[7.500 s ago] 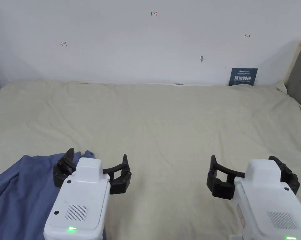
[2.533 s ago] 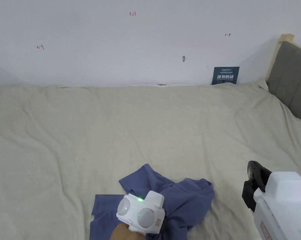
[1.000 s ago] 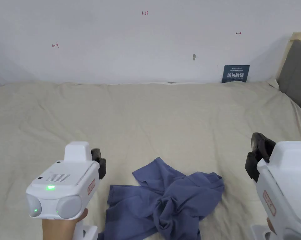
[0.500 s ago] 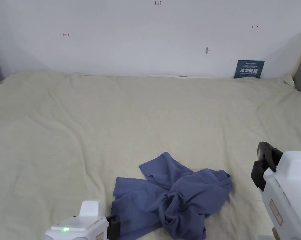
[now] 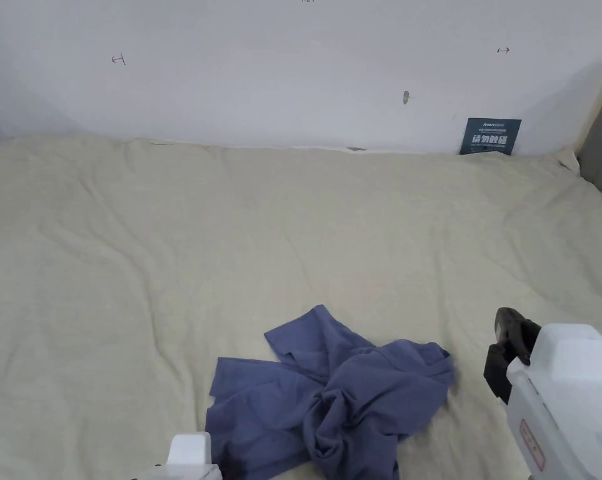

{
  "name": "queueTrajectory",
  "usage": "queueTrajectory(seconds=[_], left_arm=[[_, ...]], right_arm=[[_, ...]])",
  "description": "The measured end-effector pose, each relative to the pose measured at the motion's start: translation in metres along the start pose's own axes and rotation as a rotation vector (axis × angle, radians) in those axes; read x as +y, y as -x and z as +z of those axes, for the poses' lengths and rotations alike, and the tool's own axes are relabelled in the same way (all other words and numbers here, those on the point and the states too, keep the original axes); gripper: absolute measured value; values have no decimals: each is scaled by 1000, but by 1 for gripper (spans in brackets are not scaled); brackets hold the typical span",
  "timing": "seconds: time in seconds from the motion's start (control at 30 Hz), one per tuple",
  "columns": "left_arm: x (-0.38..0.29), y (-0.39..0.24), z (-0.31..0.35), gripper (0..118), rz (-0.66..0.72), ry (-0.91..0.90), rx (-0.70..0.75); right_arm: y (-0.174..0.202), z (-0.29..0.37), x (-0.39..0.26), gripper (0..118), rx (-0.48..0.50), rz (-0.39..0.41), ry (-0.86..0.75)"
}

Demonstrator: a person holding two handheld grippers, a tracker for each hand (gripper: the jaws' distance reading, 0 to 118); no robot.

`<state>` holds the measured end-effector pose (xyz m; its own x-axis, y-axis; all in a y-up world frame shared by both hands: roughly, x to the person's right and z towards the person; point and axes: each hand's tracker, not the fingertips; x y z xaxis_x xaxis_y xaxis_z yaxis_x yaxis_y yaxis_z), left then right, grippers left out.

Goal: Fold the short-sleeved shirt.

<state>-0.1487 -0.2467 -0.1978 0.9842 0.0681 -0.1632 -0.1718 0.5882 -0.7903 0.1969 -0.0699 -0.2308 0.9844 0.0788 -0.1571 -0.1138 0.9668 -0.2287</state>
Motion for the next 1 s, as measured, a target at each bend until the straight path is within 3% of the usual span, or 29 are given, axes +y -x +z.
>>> queueTrajectory(seconds=[0.1, 0.17, 0.23, 0.3, 0.37, 0.4, 0.47, 0.6, 0.7, 0.73, 0.83, 0.93, 1.0], left_arm=[[6, 1, 2, 7, 2, 12, -15], [11, 6, 14, 7, 44, -36, -52], [20, 10, 26, 7, 48, -61, -75], [28, 12, 36, 7, 51, -88, -89], [36, 13, 43, 7, 56, -100, -108], [40, 14, 44, 7, 55, -104, -114], [44, 15, 41, 7, 46, -106, -117], [49, 13, 30, 7, 17, -109, -106], [51, 15, 26, 7, 31, -101, -114], [52, 15, 25, 7, 34, -99, -115], [53, 16, 23, 7, 35, -94, -117], [53, 17, 23, 7, 41, -90, -121], [53, 18, 24, 7, 50, -92, -127]], right_arm=[[-5, -17, -8, 5, -1, -10, 71], [-9, -36, -14, 24, -2, -19, 151], [-14, -61, -20, 28, 19, -23, 234], [-16, -88, -27, 52, 34, -45, 295], [-19, -121, -36, 92, 34, -49, 394], [-21, -139, -43, 105, 42, -44, 447], [-22, -169, -55, 114, 48, -42, 517], [-18, -220, -82, 114, 71, -96, 681], [-12, -242, -101, 104, 59, -97, 769], [-8, -248, -106, 93, 55, -91, 791], [4, -244, -109, 28, 66, -82, 789], [12, -231, -105, 8, 92, -59, 771], [15, -222, -98, 7, 91, -29, 750]])
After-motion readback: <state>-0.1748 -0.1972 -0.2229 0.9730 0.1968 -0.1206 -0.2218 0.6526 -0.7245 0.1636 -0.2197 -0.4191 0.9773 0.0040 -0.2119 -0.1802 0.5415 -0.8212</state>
